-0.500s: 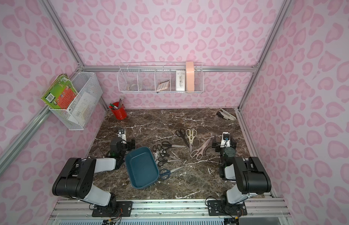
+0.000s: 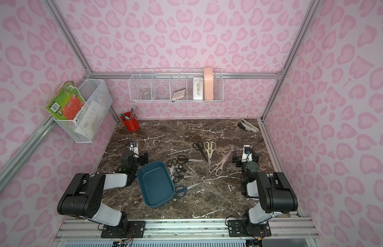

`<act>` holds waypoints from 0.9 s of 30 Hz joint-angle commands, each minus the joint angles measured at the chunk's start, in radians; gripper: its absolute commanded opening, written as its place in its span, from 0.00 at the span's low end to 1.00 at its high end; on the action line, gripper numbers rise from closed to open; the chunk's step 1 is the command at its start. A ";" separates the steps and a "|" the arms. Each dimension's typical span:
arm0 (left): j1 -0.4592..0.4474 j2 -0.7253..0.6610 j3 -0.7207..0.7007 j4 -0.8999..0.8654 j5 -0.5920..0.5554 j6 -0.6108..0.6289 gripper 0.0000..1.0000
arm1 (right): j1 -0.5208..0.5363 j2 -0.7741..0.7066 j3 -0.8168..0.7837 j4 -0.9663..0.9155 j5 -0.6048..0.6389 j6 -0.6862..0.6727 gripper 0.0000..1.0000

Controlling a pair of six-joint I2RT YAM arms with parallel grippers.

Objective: Put the scissors into the storage box
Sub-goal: Pick up the scissors from the center of the board.

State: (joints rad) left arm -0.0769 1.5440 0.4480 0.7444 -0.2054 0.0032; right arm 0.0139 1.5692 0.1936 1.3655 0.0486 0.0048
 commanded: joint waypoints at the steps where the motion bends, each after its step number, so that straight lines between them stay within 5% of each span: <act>1: 0.001 -0.003 0.001 0.006 -0.005 0.003 0.99 | 0.001 -0.002 0.004 0.010 -0.002 0.008 1.00; 10: 0.002 -0.006 -0.001 0.007 0.001 0.001 0.94 | -0.028 -0.022 -0.011 0.027 -0.057 0.025 1.00; 14: -0.004 -0.041 0.076 -0.137 -0.045 0.015 0.99 | 0.017 -0.141 -0.051 0.000 0.099 0.017 0.98; 16: -0.005 -0.074 0.212 -0.409 -0.052 -0.009 0.99 | 0.063 -0.238 -0.004 -0.166 0.189 0.003 0.98; 19: -0.015 -0.086 0.368 -0.633 -0.086 -0.040 0.99 | 0.080 -0.334 0.175 -0.598 0.214 0.164 0.95; 27: -0.065 -0.026 0.732 -1.191 0.002 -0.268 0.99 | 0.187 -0.258 0.699 -1.617 0.243 0.492 0.86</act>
State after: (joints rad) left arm -0.1265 1.5051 1.1358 -0.1490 -0.2626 -0.1555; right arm 0.1612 1.2869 0.7994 0.2466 0.2371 0.3531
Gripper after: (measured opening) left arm 0.987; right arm 0.871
